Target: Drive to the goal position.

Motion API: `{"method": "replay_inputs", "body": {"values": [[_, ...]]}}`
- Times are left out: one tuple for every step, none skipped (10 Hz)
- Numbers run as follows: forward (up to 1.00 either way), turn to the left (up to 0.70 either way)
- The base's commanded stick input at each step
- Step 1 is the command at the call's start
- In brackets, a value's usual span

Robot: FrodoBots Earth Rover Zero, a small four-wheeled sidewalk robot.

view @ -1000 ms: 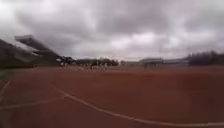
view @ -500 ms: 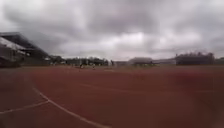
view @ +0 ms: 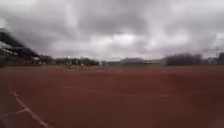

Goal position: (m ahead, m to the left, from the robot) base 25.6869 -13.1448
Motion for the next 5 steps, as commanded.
{"method": "replay_inputs", "body": {"values": [[0.7, -0.35], [0.7, -0.35], [0.7, -0.35], [0.7, -0.35], [0.7, -0.35]]}}
